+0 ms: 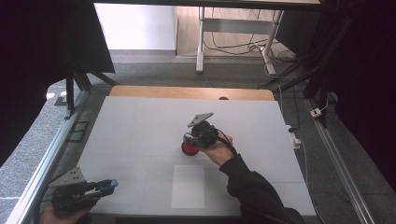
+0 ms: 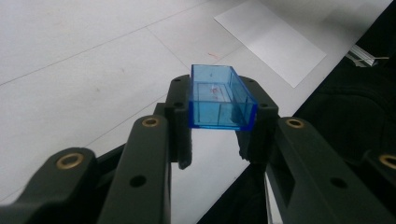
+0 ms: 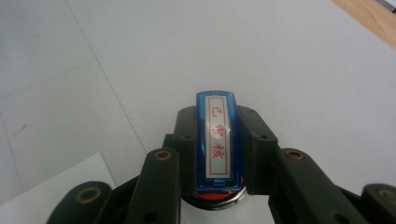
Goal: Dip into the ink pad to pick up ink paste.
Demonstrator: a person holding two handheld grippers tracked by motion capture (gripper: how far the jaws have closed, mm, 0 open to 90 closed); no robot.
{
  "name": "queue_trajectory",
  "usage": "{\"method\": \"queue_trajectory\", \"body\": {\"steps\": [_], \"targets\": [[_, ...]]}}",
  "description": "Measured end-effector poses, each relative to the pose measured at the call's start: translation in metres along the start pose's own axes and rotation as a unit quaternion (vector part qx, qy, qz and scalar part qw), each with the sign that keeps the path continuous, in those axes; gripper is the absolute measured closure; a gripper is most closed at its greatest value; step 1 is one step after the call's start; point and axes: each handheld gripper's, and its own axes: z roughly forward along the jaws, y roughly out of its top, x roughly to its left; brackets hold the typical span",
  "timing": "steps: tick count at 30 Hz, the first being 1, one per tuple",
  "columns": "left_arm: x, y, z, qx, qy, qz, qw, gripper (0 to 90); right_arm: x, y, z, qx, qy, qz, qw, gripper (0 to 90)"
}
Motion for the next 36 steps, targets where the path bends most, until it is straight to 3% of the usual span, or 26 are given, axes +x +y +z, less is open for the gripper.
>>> {"method": "queue_trajectory", "body": {"steps": [11, 20, 25, 31, 36], "targets": [[0.000, 0.000, 0.000, 0.000, 0.000, 0.000, 1.0000, 68.3, 0.004, -0.003, 0.011, 0.017, 0.002, -0.009, 0.9998, 71.1], [0.000, 0.000, 0.000, 0.001, -0.001, -0.001, 1.0000, 68.3, 0.001, -0.004, 0.015, 0.024, 0.011, 0.004, 0.9996, 71.2], [0.000, 0.000, 0.000, 0.002, 0.000, -0.001, 1.0000, 68.3, -0.007, -0.006, 0.016, 0.019, 0.029, 0.036, 0.9988, 71.3], [0.000, 0.000, 0.000, 0.002, 0.000, -0.001, 1.0000, 68.3, -0.019, -0.012, 0.017, 0.005, 0.058, 0.084, 0.9948, 71.3], [0.000, 0.000, 0.000, 0.003, 0.000, -0.001, 1.0000, 68.3, -0.018, -0.012, 0.017, 0.004, 0.055, 0.081, 0.9952, 71.4]]}}
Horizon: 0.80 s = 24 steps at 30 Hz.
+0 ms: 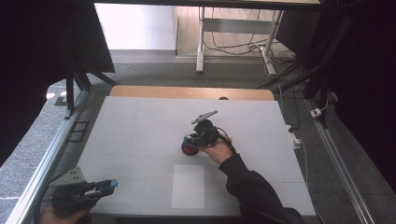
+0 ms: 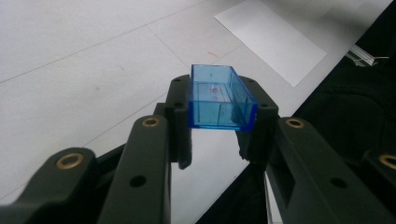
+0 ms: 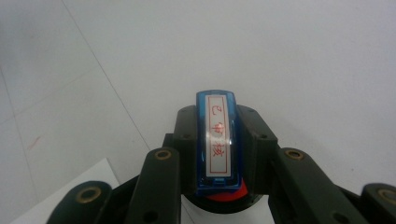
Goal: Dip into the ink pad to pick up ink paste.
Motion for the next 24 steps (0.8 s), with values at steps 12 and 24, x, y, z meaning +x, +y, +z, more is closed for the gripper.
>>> {"method": "queue_trajectory", "body": {"steps": [12, 24], "targets": [[0.000, 0.000, 0.001, 0.000, 0.001, -0.002, 1.0000, 68.3, 0.024, 0.003, 0.002, 0.016, -0.059, -0.066, 0.9959, 71.3], [0.002, 0.000, 0.000, -0.002, -0.003, -0.006, 1.0000, 68.3, 0.012, 0.000, 0.000, -0.001, -0.032, -0.033, 0.9989, 71.1]]}}
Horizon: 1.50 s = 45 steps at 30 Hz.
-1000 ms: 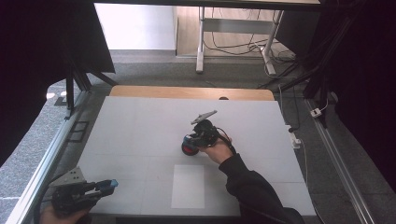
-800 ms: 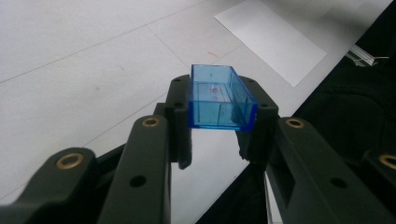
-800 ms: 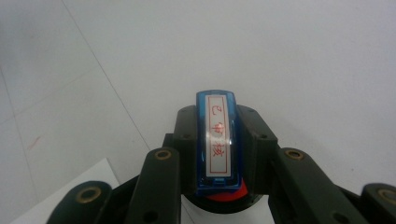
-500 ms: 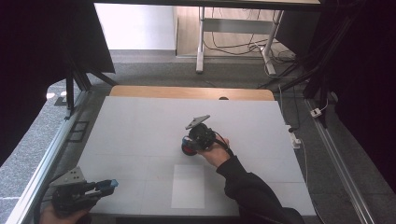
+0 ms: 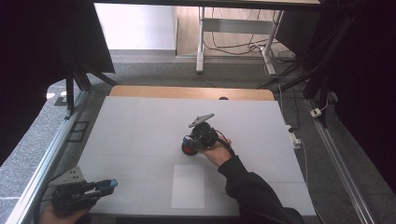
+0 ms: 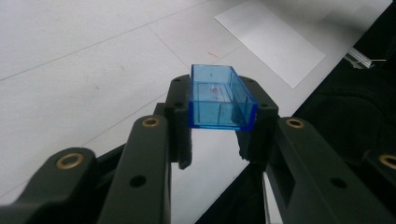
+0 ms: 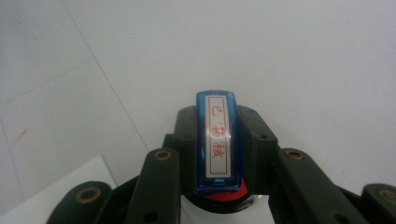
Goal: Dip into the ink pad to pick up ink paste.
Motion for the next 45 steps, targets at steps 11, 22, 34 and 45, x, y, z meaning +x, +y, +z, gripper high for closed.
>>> {"method": "queue_trajectory", "body": {"steps": [11, 22, 34, 45], "targets": [[-0.001, -0.001, -0.001, -0.001, 0.001, -0.002, 1.0000, 68.3, -0.001, 0.002, -0.006, -0.013, 0.010, -0.001, 0.9999, 71.0], [0.000, -0.002, -0.002, -0.005, 0.000, -0.007, 1.0000, 68.3, 0.004, 0.004, -0.024, -0.030, 0.029, -0.013, 0.9990, 71.0], [0.000, -0.002, -0.003, -0.005, 0.000, -0.008, 1.0000, 68.3, 0.011, 0.003, -0.049, -0.060, 0.055, -0.013, 0.9966, 71.0], [0.000, -0.002, -0.002, -0.004, 0.000, -0.009, 1.0000, 68.3, 0.018, -0.002, -0.072, -0.078, 0.071, -0.016, 0.9943, 71.0]]}}
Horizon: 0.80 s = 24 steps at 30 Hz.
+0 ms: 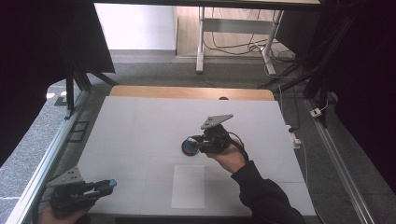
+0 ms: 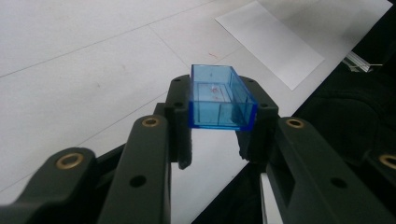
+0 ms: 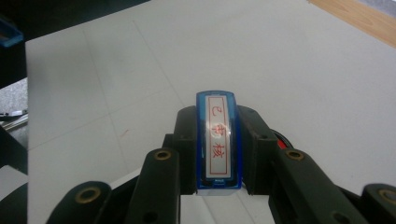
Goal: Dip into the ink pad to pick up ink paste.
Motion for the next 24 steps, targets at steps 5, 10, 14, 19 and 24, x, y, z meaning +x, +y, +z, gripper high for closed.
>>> {"method": "queue_trajectory", "body": {"steps": [5, 10, 14, 19, 24], "targets": [[0.000, 0.000, 0.000, 0.000, 0.000, 0.000, 1.0000, 68.3, 0.009, -0.001, -0.008, -0.005, 0.010, -0.013, 0.9998, 71.0], [0.000, 0.000, 0.000, 0.000, 0.000, -0.001, 1.0000, 68.3, 0.018, 0.000, -0.016, -0.016, 0.022, -0.019, 0.9994, 71.0], [0.000, 0.000, 0.000, 0.000, 0.000, -0.001, 1.0000, 68.2, 0.026, 0.001, -0.023, -0.024, 0.031, -0.025, 0.9989, 71.0], [0.000, 0.000, 0.000, 0.000, -0.001, -0.001, 1.0000, 68.3, 0.033, 0.000, -0.027, -0.028, 0.040, -0.032, 0.9983, 71.0], [0.000, 0.000, 0.000, 0.000, -0.001, -0.001, 1.0000, 68.3, 0.038, -0.002, -0.031, -0.026, 0.042, -0.039, 0.9980, 71.0]]}}
